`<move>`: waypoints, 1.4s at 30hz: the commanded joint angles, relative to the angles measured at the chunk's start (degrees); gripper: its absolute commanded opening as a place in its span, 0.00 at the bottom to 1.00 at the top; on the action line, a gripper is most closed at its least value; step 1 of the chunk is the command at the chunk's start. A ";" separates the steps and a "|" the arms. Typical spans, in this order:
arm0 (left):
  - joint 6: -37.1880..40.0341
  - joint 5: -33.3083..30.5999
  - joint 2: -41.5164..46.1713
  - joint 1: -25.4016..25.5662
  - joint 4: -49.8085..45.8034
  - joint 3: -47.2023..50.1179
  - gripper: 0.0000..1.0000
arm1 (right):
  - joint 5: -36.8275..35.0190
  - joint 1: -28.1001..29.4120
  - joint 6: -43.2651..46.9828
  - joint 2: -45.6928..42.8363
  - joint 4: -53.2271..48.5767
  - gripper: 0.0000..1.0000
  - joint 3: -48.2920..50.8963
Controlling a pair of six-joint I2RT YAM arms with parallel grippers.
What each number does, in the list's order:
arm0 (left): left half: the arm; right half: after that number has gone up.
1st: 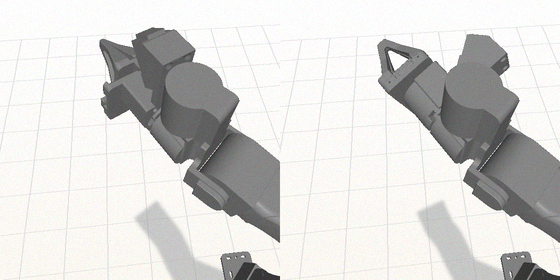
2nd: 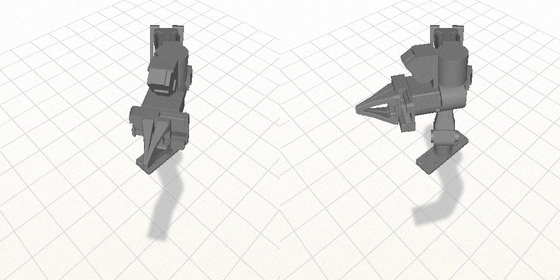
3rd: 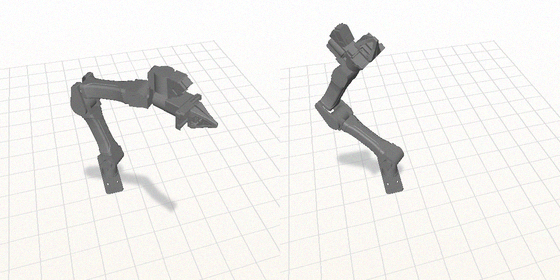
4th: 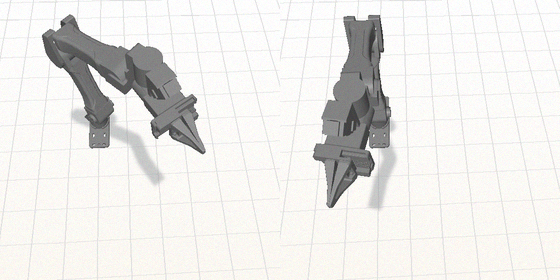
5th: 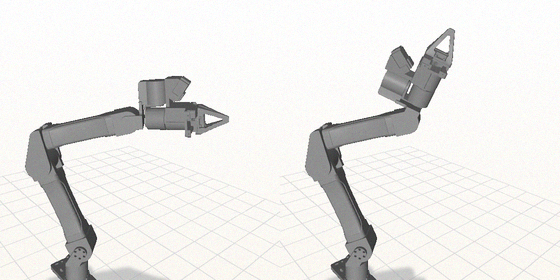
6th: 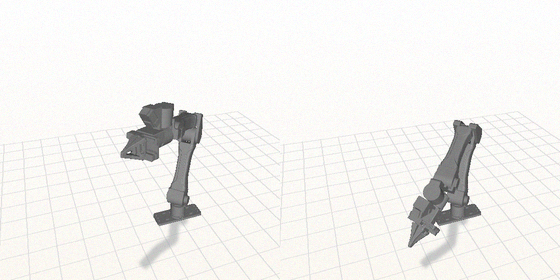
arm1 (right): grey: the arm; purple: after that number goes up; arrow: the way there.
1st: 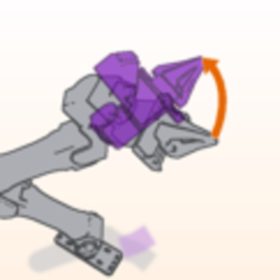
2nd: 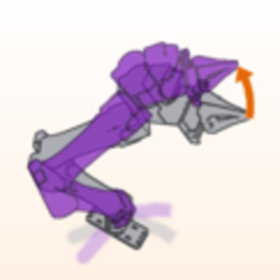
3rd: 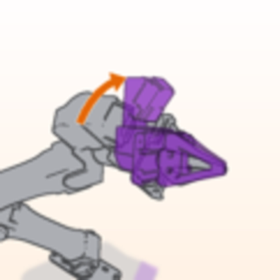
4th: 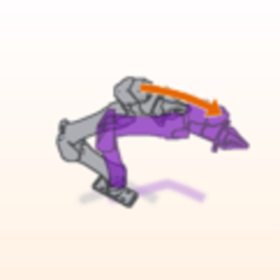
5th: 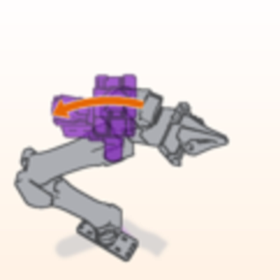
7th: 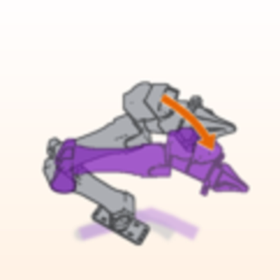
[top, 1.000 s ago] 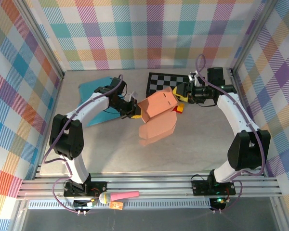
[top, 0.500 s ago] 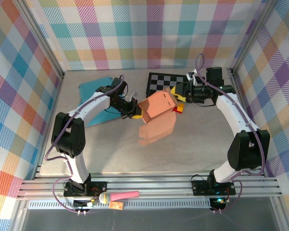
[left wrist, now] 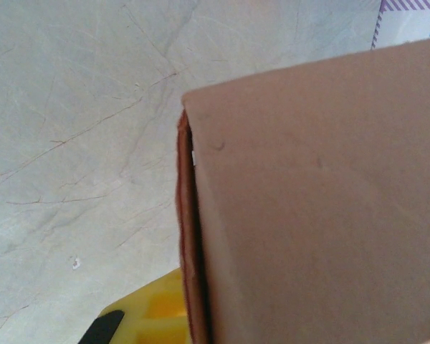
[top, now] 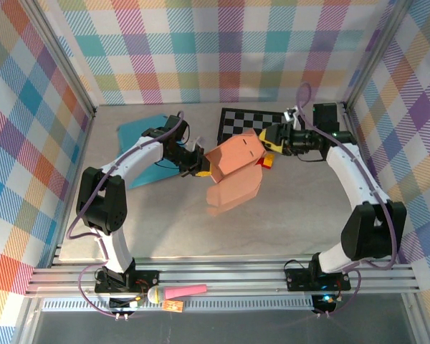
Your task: Fold the paper box
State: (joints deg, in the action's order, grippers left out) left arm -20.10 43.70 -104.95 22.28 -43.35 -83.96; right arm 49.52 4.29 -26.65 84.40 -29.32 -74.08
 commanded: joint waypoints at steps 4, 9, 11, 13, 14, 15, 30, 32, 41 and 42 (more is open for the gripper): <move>-0.26 1.58 0.67 -0.40 -0.06 -0.92 0.00 | -5.46 -1.70 -12.25 -8.66 5.79 0.78 9.15; -0.28 1.56 0.75 -0.40 0.03 -0.78 0.00 | -5.71 -0.21 -30.61 -14.53 21.32 0.88 20.18; -0.36 1.64 0.67 -0.40 0.20 -0.64 0.00 | -7.24 0.76 -35.84 -15.88 25.07 0.89 22.29; -0.38 1.65 0.62 -0.40 0.23 -0.76 0.00 | -8.08 1.67 -41.95 -16.03 30.16 0.89 24.51; -0.32 1.64 0.62 -0.40 0.21 -0.84 0.00 | -8.52 2.10 -43.90 -15.79 31.82 0.89 25.20; -0.35 1.58 0.54 -0.40 0.20 -0.85 0.00 | -8.92 2.61 -46.05 -15.47 34.00 0.89 25.98; -0.38 1.56 0.84 -0.40 0.72 -0.08 0.00 | -13.83 7.05 -61.58 -12.69 46.12 0.90 27.84; -0.38 1.63 0.71 -0.40 0.75 -0.23 0.00 | -14.33 7.80 -62.73 -12.23 46.98 0.90 28.18; -0.34 1.24 0.97 -0.31 0.90 0.13 0.00 | -15.77 10.21 -63.20 -10.89 46.75 0.89 26.74; -0.45 1.08 1.06 -0.31 0.95 0.27 0.00 | -15.72 10.11 -62.07 -11.37 45.20 0.88 26.37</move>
State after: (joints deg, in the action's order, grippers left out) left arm -20.10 43.57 -104.95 22.28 -43.13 -83.94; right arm 34.22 14.26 -89.86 73.69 16.71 -46.28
